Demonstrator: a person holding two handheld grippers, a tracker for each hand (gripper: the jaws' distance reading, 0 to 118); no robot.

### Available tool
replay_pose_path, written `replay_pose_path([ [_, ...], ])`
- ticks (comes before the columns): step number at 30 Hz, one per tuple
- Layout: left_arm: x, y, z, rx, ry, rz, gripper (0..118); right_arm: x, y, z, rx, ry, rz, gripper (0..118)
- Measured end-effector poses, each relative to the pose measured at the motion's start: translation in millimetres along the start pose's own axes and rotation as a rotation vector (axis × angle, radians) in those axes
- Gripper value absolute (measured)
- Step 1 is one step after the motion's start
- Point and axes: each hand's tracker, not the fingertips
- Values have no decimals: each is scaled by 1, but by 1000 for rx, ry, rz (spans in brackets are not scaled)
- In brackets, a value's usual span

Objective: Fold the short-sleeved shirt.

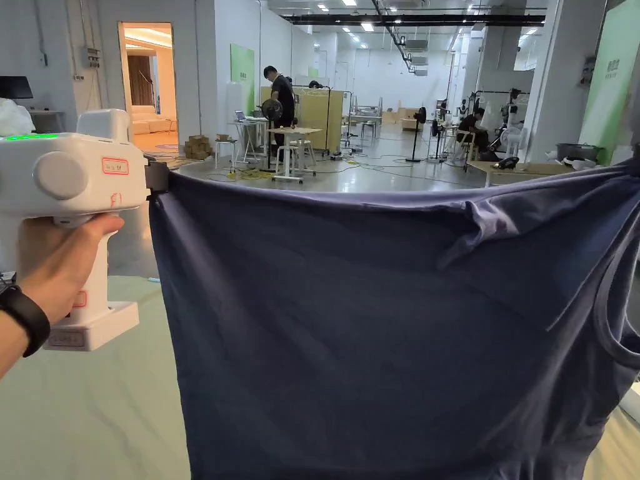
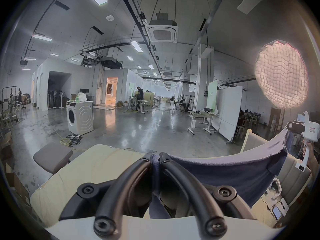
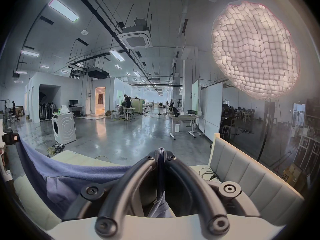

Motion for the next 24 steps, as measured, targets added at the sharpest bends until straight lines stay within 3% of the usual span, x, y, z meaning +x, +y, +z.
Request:
replay_pose_path([
  [5, 0, 3, -26, -24, 17, -1, 7, -9, 1, -29, -10, -29, 66, 5],
  [14, -2, -5, -65, -71, 21, -7, 7, -22, -14, -72, -79, -69, 81, 5],
  [24, -18, -132, -83, -255, -12, 61, 7, -19, -143, -72, -265, 0, 1, 5],
])
